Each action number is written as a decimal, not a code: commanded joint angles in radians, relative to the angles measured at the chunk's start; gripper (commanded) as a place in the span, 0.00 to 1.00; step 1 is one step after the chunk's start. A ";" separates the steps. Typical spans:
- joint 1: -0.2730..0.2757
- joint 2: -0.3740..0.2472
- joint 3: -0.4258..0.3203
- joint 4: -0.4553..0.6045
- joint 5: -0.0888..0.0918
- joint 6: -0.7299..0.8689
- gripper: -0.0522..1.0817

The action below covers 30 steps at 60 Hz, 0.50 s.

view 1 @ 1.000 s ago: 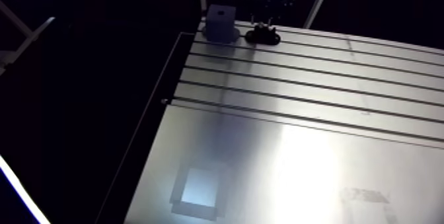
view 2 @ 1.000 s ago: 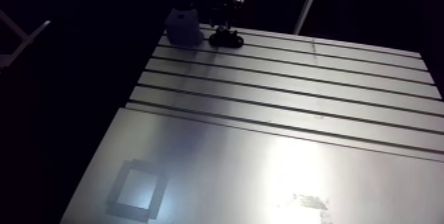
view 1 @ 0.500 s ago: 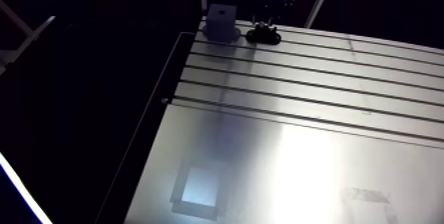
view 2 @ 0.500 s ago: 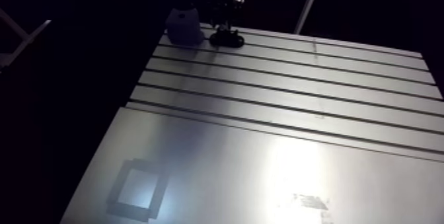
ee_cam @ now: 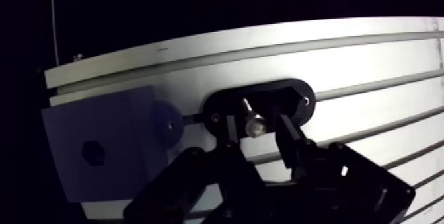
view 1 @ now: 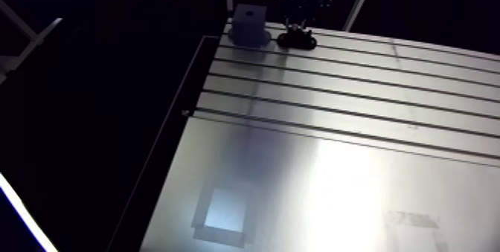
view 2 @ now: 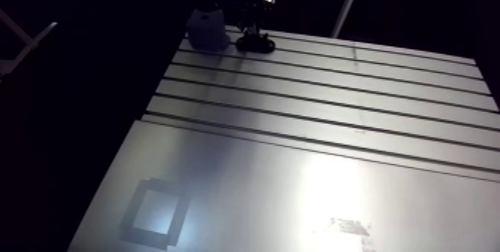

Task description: Pick up the M10 bolt and insert it into the hex recess until seated.

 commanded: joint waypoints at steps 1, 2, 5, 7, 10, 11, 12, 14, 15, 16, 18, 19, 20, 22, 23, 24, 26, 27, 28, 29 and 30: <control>0.000 0.004 0.000 -0.001 0.000 -0.001 0.56; 0.000 0.004 0.000 -0.001 0.000 -0.001 0.56; 0.000 0.005 -0.001 -0.001 0.000 -0.003 0.57; 0.000 0.005 -0.001 -0.001 0.000 -0.003 0.57; 0.000 0.005 -0.001 -0.001 0.000 -0.003 0.57; 0.000 0.005 -0.001 -0.001 0.000 -0.003 0.57; 0.000 0.005 -0.001 -0.001 0.000 -0.003 0.57; 0.000 0.005 -0.001 -0.001 0.000 -0.004 0.57; 0.000 0.005 -0.001 -0.001 0.000 -0.004 0.57; 0.000 0.005 -0.001 -0.001 0.000 -0.004 0.58; 0.000 0.005 -0.001 -0.001 0.000 -0.004 0.58; 0.000 0.005 -0.001 -0.001 0.000 -0.004 0.58; 0.000 0.005 -0.001 -0.001 0.000 -0.004 0.59; 0.000 0.005 0.000 -0.001 0.000 -0.004 0.59; 0.000 0.005 0.000 -0.001 0.000 -0.004 0.59; 0.000 0.005 0.000 -0.001 0.000 -0.004 0.59; 0.000 0.005 -0.001 -0.001 0.000 -0.004 0.59; 0.000 0.005 -0.001 -0.001 0.000 -0.004 0.59; 0.000 0.005 -0.001 0.000 0.000 -0.004 0.60; 0.000 0.005 0.000 -0.001 0.000 -0.004 0.60; 0.000 0.005 0.000 -0.001 0.000 -0.004 0.60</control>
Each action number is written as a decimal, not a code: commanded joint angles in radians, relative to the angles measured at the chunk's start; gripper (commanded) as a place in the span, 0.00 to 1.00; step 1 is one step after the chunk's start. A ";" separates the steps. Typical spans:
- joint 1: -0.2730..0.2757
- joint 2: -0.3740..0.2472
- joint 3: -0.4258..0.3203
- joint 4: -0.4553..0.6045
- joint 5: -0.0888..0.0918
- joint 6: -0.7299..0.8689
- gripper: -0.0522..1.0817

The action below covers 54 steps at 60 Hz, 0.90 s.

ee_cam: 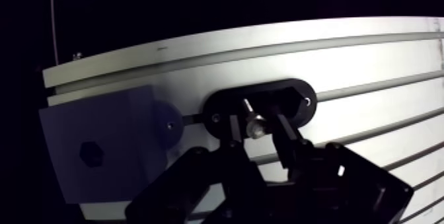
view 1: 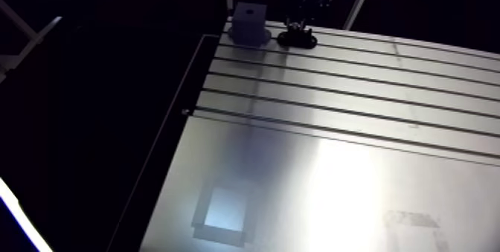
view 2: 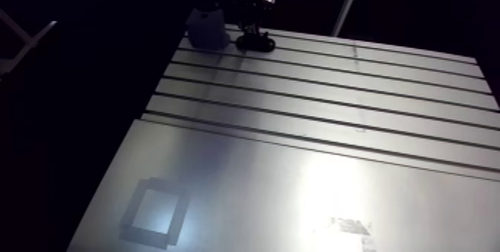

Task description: Pick up the M10 bolt and insert it into the hex recess until seated.

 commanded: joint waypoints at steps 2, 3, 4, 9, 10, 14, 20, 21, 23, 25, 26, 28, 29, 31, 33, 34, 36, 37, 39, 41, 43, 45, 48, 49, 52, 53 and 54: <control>0.000 0.000 0.001 0.000 0.000 -0.001 0.60; 0.000 0.000 0.001 0.000 0.000 -0.002 0.60; 0.000 0.000 0.001 0.001 0.000 -0.002 0.60; 0.000 0.000 0.001 0.000 0.000 -0.002 0.61; 0.000 0.000 0.001 0.000 0.000 -0.002 0.61; 0.000 0.000 0.001 0.002 0.000 -0.002 0.62; 0.000 0.000 0.000 0.002 0.000 -0.003 0.62; 0.000 0.000 0.000 0.002 0.000 -0.004 0.62; -0.001 0.000 0.000 0.002 0.000 -0.005 0.62; -0.002 0.000 0.001 0.002 0.001 -0.005 0.62; -0.002 0.000 0.001 0.002 0.001 -0.005 0.62; -0.002 0.000 0.000 0.002 0.001 -0.005 0.62; -0.002 0.002 0.000 0.002 0.002 -0.005 0.62; 0.000 0.003 0.001 0.002 0.002 -0.007 0.62; -0.001 0.005 0.001 0.002 0.002 -0.007 0.62; -0.001 0.005 0.001 0.002 0.002 -0.007 0.62; -0.002 0.005 0.000 0.002 0.002 -0.007 0.63; -0.002 0.005 0.000 0.002 0.002 -0.007 0.63; -0.002 0.006 0.000 0.002 0.002 -0.007 0.63; -0.002 0.006 0.000 0.002 0.002 -0.007 0.63; -0.002 0.007 0.000 0.002 0.002 -0.007 0.64; -0.002 0.007 0.000 0.002 0.002 -0.007 0.65; -0.002 0.007 0.000 0.002 0.002 -0.007 0.65; -0.002 0.007 0.000 0.002 0.002 -0.007 0.65; -0.002 0.007 -0.002 0.002 0.002 -0.007 0.65; -0.002 0.007 -0.002 0.002 0.002 -0.007 0.65; -0.002 0.007 -0.002 0.002 0.002 -0.007 0.65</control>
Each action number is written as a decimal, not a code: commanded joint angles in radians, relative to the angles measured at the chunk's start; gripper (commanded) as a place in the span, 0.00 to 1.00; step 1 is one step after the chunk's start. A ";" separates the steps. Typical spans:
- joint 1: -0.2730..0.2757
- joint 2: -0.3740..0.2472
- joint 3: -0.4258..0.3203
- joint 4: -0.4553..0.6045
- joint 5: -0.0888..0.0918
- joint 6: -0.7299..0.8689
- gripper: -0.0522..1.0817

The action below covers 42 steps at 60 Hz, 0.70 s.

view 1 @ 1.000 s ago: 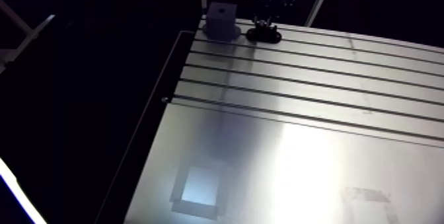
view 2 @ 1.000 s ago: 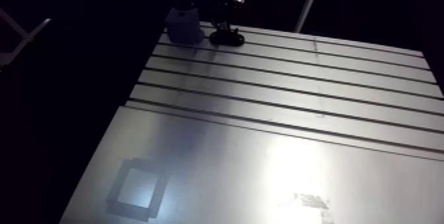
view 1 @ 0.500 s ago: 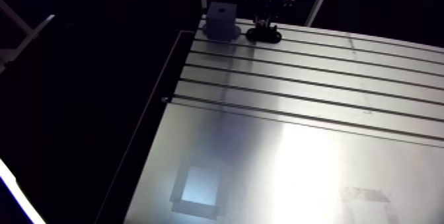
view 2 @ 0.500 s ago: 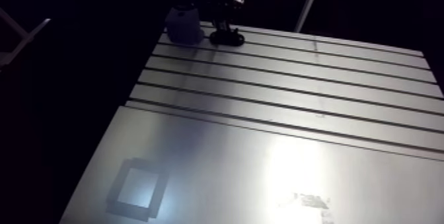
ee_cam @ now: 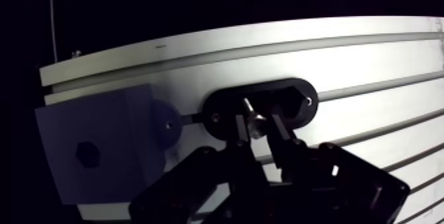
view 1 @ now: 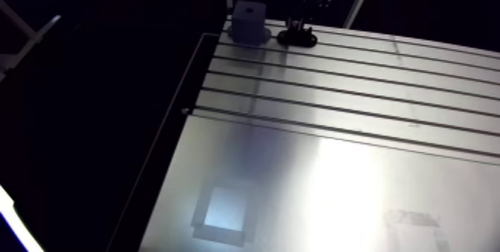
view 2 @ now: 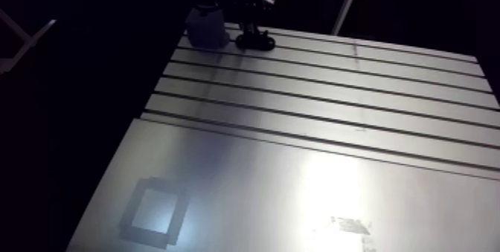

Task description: Pick up the M10 bolt and insert it into the hex recess until seated.

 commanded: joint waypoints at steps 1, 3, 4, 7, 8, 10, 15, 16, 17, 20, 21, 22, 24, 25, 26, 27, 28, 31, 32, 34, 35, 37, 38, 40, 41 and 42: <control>0.000 0.001 -0.002 0.000 0.000 0.000 0.65; 0.000 0.001 -0.002 0.000 0.000 0.000 0.65; 0.000 0.000 -0.002 0.000 0.000 0.000 0.65; 0.000 0.000 -0.002 0.000 0.000 0.000 0.65; 0.000 0.000 -0.002 0.000 0.001 0.000 0.66; 0.000 0.000 -0.002 0.001 0.000 0.000 0.66; 0.000 -0.002 -0.002 0.006 0.002 0.000 0.66; 0.000 -0.002 -0.002 0.009 0.002 0.000 0.66; 0.000 -0.002 -0.002 0.009 0.002 0.000 0.66; 0.000 -0.003 -0.003 0.012 0.002 0.000 0.67; 0.000 -0.003 -0.003 0.012 0.002 0.000 0.67; 0.000 -0.005 -0.003 0.012 0.002 0.000 0.67; 0.000 -0.005 -0.003 0.012 0.002 0.000 0.67; 0.000 -0.006 -0.003 0.012 0.002 0.000 0.67; 0.000 -0.006 -0.003 0.012 0.002 -0.002 0.67; 0.000 -0.006 -0.003 0.012 0.002 -0.002 0.67; 0.000 -0.006 -0.003 0.012 0.002 -0.002 0.67; 0.000 -0.009 -0.003 0.014 0.002 -0.002 0.68; 0.000 -0.009 -0.003 0.014 0.002 -0.002 0.68; 0.000 -0.011 -0.003 0.014 0.002 -0.002 0.69; 0.000 -0.012 -0.004 0.014 0.002 -0.002 0.69; 0.000 -0.014 -0.003 0.014 0.002 -0.002 0.70; 0.000 -0.017 -0.003 0.014 0.002 -0.002 0.70; 0.000 -0.017 -0.003 0.014 0.002 -0.003 0.70; 0.000 -0.017 -0.003 0.014 0.002 -0.003 0.70; 0.000 -0.019 -0.003 0.014 0.002 -0.003 0.70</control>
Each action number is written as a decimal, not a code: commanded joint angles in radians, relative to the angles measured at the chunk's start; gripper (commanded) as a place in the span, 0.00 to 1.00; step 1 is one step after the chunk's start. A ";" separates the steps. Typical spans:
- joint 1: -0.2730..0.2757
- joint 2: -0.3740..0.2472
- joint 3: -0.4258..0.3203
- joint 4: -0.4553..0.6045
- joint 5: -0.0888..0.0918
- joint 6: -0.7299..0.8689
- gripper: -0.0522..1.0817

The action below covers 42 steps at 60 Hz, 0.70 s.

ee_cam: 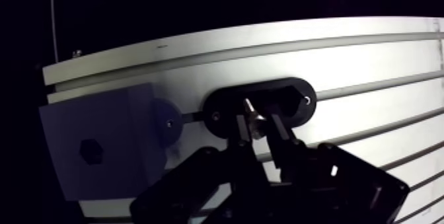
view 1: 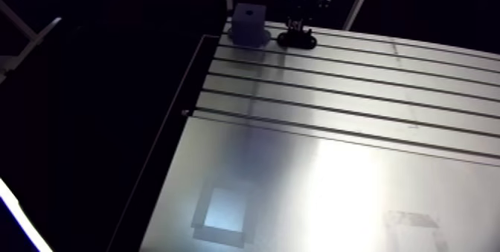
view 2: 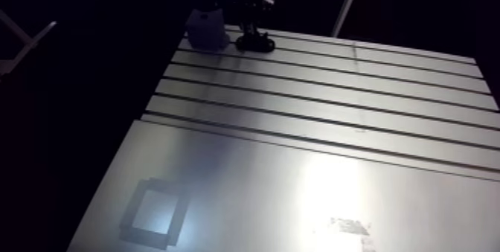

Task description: Pick up the M10 bolt and insert it into the hex recess until seated.

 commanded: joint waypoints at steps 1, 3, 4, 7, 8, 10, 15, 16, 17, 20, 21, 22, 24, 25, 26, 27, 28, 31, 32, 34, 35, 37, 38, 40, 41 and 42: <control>0.000 -0.009 0.000 0.001 0.000 -0.002 0.70; 0.000 -0.010 0.000 0.001 0.000 -0.002 0.71; 0.000 -0.011 0.000 0.001 0.000 -0.002 0.71; 0.000 -0.014 0.000 0.001 0.000 -0.002 0.71; 0.000 -0.016 -0.001 0.001 0.000 -0.003 0.71; -0.001 -0.017 -0.001 0.001 0.000 -0.004 0.71; -0.002 -0.024 -0.004 0.001 0.000 -0.004 0.72; -0.002 -0.024 -0.004 0.001 0.000 -0.004 0.72; -0.003 -0.028 -0.006 0.001 0.000 -0.004 0.72; -0.003 -0.031 -0.009 0.001 -0.001 -0.006 0.72; -0.004 -0.032 -0.012 0.003 -0.001 -0.007 0.73; -0.004 -0.032 -0.012 0.003 -0.001 -0.007 0.73; -0.005 -0.034 -0.015 0.004 -0.001 -0.007 0.73; -0.005 -0.038 -0.018 0.010 -0.001 -0.008 0.73; -0.005 -0.038 -0.018 0.010 -0.001 -0.008 0.73; -0.006 -0.043 -0.022 0.017 -0.003 -0.015 0.73; -0.006 -0.043 -0.022 0.017 -0.003 -0.015 0.73; -0.006 -0.046 -0.031 0.033 -0.003 -0.034 0.74; -0.006 -0.046 -0.031 0.033 -0.003 -0.034 0.74; -0.006 -0.050 -0.033 0.035 -0.004 -0.042 0.74; -0.006 -0.058 -0.036 0.036 -0.005 -0.048 0.75; -0.006 -0.063 -0.039 0.042 -0.007 -0.052 0.76; -0.006 -0.070 -0.042 0.047 -0.010 -0.058 0.77; -0.006 -0.076 -0.047 0.055 -0.013 -0.065 0.78; -0.006 -0.076 -0.047 0.055 -0.013 -0.065 0.78; -0.006 -0.085 -0.051 0.064 -0.014 -0.073 0.79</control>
